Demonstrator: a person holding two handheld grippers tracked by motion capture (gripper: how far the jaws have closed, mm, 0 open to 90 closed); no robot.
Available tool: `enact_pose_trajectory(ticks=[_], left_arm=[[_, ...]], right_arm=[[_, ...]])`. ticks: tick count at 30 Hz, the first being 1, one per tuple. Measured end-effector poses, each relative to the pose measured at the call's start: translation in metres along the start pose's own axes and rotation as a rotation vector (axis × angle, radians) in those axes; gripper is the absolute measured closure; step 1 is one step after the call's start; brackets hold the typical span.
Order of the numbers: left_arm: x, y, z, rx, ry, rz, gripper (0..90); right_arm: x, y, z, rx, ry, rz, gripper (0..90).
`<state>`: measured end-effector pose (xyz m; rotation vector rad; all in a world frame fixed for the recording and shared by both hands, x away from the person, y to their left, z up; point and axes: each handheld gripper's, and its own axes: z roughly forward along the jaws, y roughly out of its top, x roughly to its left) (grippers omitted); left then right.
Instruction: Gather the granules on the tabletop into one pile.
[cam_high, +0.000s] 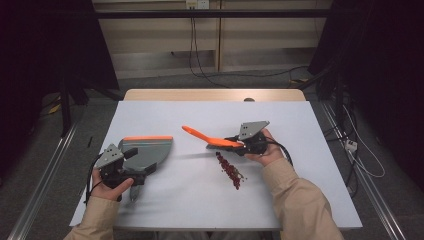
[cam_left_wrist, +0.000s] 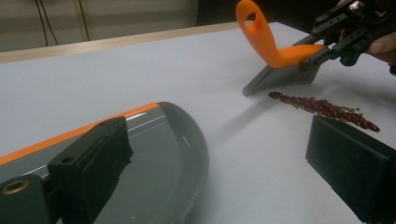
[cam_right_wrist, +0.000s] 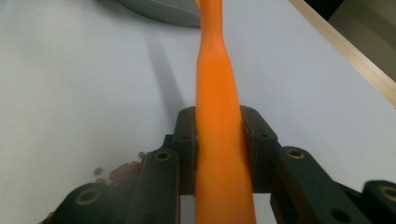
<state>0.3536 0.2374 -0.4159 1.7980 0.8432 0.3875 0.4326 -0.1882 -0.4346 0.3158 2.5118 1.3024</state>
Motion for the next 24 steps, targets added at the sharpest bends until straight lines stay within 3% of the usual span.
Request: enact_pose_trajectory(ticks=[24], left_arm=[[-0.003, 0.001, 0.001, 0.002, -0.003, 0.011, 6.1]], right_arm=[[0.033, -0.002, -0.02, 0.005, 0.063, -0.04, 71.1]])
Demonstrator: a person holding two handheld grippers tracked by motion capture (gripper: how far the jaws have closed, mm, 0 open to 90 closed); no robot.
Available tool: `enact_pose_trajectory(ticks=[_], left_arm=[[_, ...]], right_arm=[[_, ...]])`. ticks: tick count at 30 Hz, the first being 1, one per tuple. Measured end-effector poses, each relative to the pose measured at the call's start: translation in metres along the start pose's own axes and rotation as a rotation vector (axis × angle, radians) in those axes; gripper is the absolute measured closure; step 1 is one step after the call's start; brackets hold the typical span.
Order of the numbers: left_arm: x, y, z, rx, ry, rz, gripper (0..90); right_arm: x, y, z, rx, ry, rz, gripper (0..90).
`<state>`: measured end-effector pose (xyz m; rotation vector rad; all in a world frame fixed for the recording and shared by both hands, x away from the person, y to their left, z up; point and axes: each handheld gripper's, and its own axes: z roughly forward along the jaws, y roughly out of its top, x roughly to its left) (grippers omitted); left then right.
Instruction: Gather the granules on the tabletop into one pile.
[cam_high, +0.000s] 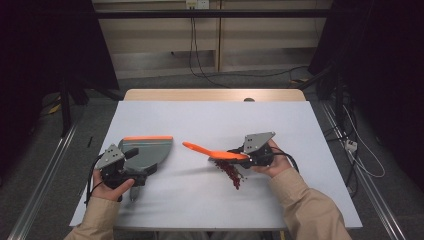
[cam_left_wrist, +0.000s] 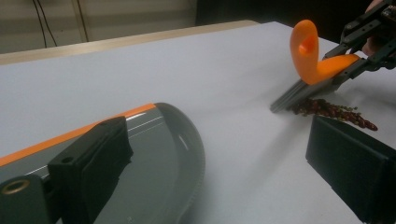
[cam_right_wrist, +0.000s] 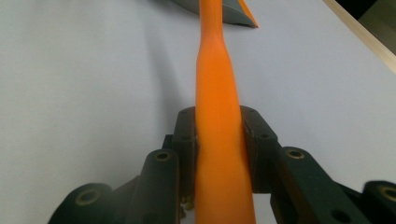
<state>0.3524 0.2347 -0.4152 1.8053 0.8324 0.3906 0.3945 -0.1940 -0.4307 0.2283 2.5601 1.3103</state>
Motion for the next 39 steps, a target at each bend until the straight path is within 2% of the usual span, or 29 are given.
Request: enact_pose_trajectory(ticks=[13, 26, 30, 33, 36, 39], left_arm=[[-0.001, 0.001, 0.001, 0.003, -0.003, 0.005, 6.1], [-0.003, 0.001, 0.002, 0.004, -0.007, 0.006, 6.1], [-0.003, 0.001, 0.003, 0.005, -0.007, 0.005, 6.1], [-0.003, 0.001, 0.002, 0.003, -0.008, 0.005, 6.1], [-0.003, 0.0, 0.002, 0.004, -0.007, 0.004, 6.1], [-0.003, 0.001, 0.001, 0.004, -0.006, 0.008, 6.1]], right_arm=[[0.012, 0.001, -0.003, -0.012, 0.017, -0.006, 71.2], [0.021, -0.002, -0.005, -0.047, 0.014, 0.01, 71.2], [0.021, 0.001, -0.003, -0.051, -0.032, 0.017, 71.3], [0.019, 0.0, -0.002, -0.068, -0.04, 0.044, 71.3], [0.018, 0.0, -0.003, -0.088, -0.069, 0.081, 71.3], [0.018, 0.001, -0.008, -0.097, -0.12, 0.127, 71.3]])
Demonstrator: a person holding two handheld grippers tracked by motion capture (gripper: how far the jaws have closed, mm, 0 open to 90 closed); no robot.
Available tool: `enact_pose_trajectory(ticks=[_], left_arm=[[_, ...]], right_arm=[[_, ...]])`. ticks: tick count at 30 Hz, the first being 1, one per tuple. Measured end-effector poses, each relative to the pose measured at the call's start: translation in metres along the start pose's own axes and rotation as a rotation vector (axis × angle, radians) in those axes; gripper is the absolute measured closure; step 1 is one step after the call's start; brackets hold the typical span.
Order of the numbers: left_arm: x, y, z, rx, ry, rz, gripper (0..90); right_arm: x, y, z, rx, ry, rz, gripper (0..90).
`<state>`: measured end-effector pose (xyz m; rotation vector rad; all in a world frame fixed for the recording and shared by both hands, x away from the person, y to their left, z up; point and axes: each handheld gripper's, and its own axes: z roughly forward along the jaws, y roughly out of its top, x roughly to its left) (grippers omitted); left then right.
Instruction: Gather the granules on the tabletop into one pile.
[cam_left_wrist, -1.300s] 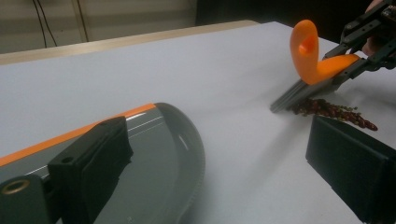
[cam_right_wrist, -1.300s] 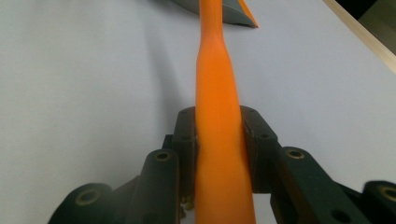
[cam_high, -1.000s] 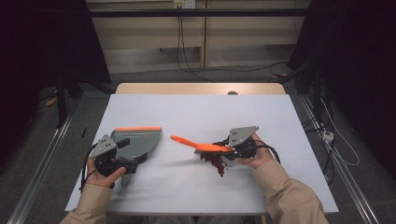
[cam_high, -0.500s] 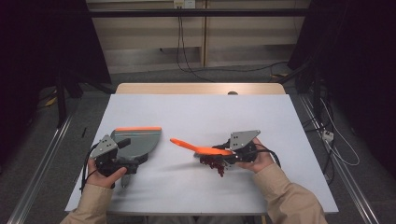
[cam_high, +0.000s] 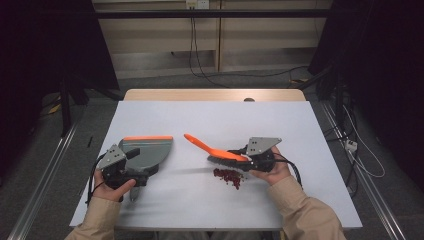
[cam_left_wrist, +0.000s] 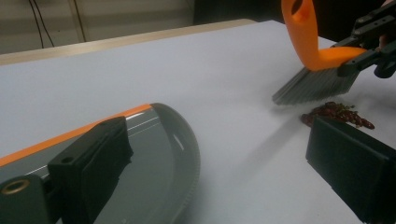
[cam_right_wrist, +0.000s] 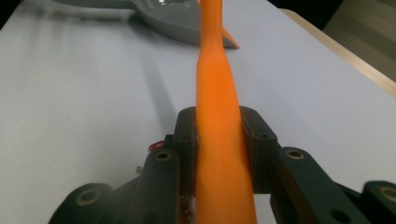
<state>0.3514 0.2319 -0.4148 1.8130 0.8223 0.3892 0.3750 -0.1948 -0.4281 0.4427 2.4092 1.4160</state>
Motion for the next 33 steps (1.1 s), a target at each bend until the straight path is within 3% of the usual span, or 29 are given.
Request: enact_pose_trajectory(ticks=[6, 11, 14, 16, 23, 24, 25, 33], left_arm=[[-0.001, 0.0, 0.001, 0.001, -0.006, 0.003, 6.1], [0.0, 0.0, 0.0, -0.005, -0.013, 0.001, 6.1], [0.0, 0.001, -0.001, -0.009, -0.017, 0.002, 6.1], [0.0, 0.001, -0.001, -0.011, -0.018, 0.002, 6.1], [-0.001, 0.002, -0.002, -0.016, -0.023, 0.005, 6.1], [-0.001, 0.002, -0.002, -0.014, -0.02, 0.004, 6.1], [-0.001, 0.002, -0.003, -0.015, -0.02, 0.003, 6.1], [-0.001, 0.002, -0.002, -0.014, -0.016, 0.004, 6.1]], right_arm=[[0.012, -0.001, -0.013, 0.017, -0.199, 0.189, 71.3], [0.031, -0.009, -0.02, -0.002, -0.349, 0.261, 71.3], [0.04, -0.014, -0.02, 0.001, -0.403, 0.323, 71.3], [0.044, -0.016, -0.016, -0.002, -0.436, 0.323, 71.3], [0.049, -0.008, 0.004, -0.013, -0.45, 0.325, 71.3], [0.048, -0.007, 0.006, -0.031, -0.431, 0.333, 71.3], [0.048, -0.006, 0.007, -0.038, -0.43, 0.351, 71.3], [0.049, -0.002, 0.011, -0.051, -0.445, 0.35, 71.3]])
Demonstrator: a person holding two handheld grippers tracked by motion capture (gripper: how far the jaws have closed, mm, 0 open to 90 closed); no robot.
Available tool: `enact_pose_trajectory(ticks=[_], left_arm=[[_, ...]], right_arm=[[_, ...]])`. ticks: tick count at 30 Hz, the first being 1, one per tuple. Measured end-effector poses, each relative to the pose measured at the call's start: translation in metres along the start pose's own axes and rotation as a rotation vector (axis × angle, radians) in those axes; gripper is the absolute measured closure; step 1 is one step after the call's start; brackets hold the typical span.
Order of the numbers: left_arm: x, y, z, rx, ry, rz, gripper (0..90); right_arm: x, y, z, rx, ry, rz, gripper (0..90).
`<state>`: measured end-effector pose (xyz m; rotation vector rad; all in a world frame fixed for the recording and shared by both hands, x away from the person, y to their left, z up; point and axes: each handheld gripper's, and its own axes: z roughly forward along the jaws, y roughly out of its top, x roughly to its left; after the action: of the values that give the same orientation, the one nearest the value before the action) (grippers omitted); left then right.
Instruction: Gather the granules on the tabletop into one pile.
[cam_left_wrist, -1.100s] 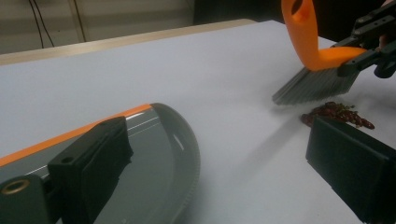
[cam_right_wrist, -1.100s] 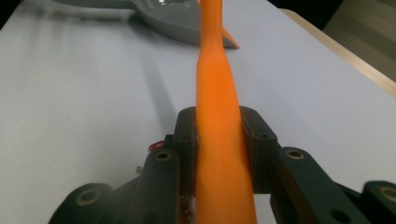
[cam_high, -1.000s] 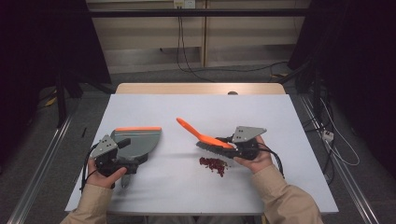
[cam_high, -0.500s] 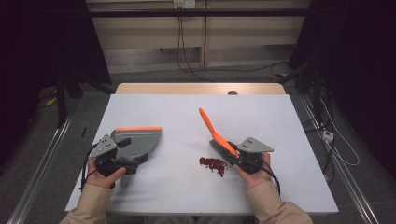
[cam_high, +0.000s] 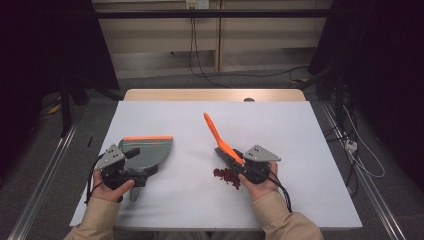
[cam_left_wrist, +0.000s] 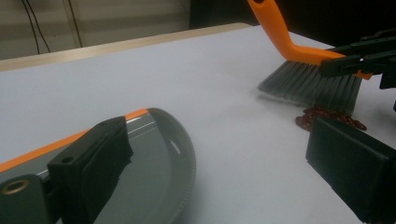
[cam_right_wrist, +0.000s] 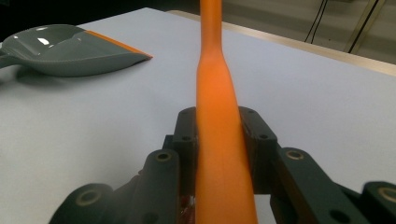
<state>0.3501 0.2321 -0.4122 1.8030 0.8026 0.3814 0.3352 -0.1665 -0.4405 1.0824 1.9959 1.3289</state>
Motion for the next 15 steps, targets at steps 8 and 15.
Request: enact_pose_trajectory(ticks=[8, 15], left_arm=[[0.0, 0.0, 0.0, -0.001, -0.002, -0.001, 6.1], [-0.001, 0.001, 0.0, -0.004, -0.009, 0.0, 6.1]], right_arm=[[-0.003, 0.004, -0.02, 0.025, -0.137, 0.068, 71.3], [0.006, -0.002, -0.035, 0.064, -0.317, 0.097, 71.3]])
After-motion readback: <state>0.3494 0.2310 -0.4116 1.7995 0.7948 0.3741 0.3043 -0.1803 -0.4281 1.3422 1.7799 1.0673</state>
